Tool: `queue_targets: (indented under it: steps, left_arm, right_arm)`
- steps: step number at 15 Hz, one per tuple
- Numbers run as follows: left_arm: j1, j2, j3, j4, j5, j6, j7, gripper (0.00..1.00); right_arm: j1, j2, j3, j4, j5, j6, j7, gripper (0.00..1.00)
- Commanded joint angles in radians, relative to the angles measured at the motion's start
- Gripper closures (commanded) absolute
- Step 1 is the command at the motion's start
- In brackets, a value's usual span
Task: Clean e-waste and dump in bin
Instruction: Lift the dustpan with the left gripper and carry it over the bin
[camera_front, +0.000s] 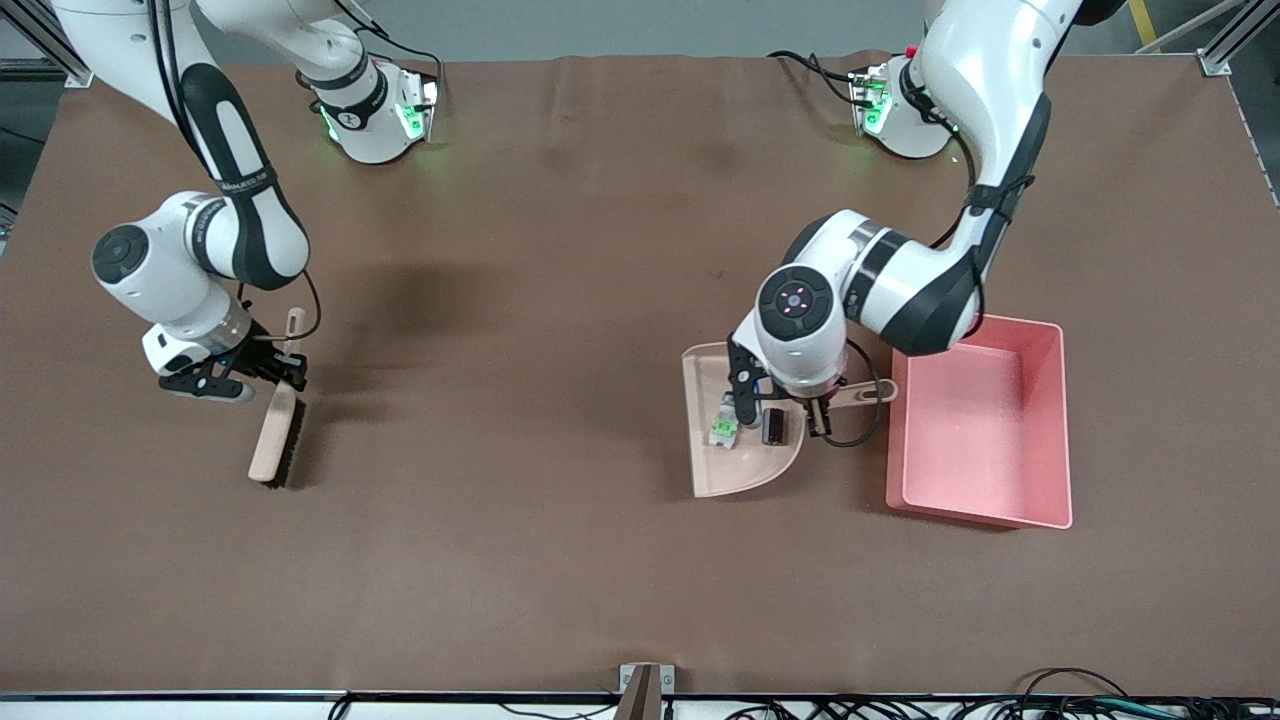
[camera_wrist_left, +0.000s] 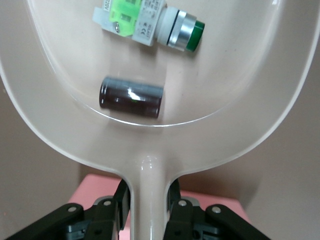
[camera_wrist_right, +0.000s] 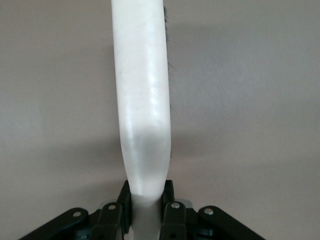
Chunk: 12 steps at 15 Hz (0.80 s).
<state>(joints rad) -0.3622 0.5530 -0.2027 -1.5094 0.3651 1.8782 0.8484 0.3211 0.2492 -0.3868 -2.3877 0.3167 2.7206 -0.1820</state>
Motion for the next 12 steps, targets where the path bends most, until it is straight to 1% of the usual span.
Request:
queue_targets:
  steps: [1, 2, 4, 7, 9, 12]
  left_arm:
    - [0.043, -0.102, -0.004, -0.107, -0.002, -0.002, 0.061, 1.0]
    - [0.051, -0.123, -0.004, -0.141, 0.009, 0.002, 0.095, 1.0]
    - [0.097, -0.192, -0.004, -0.24, 0.029, 0.054, 0.139, 1.0]
    - [0.166, -0.322, -0.004, -0.391, 0.038, 0.116, 0.251, 1.0]
    - [0.219, -0.41, -0.006, -0.493, 0.038, 0.174, 0.334, 1.0]
    - [0.31, -0.513, -0.006, -0.595, 0.038, 0.223, 0.44, 1.0]
  right_arm:
    - [0.01, -0.044, 0.006, -0.054, 0.047, 0.025, -0.019, 0.99]
    - [0.012, -0.041, 0.006, -0.057, 0.047, 0.025, -0.019, 0.99]
    - [0.012, -0.039, 0.006, -0.057, 0.047, 0.024, -0.019, 0.97]
    - [0.009, -0.036, 0.006, -0.056, 0.047, 0.024, -0.017, 0.89]
    - [0.007, -0.031, 0.006, -0.056, 0.048, 0.024, -0.017, 0.86]
    - [0.004, -0.03, 0.006, -0.054, 0.048, 0.022, -0.017, 0.8]
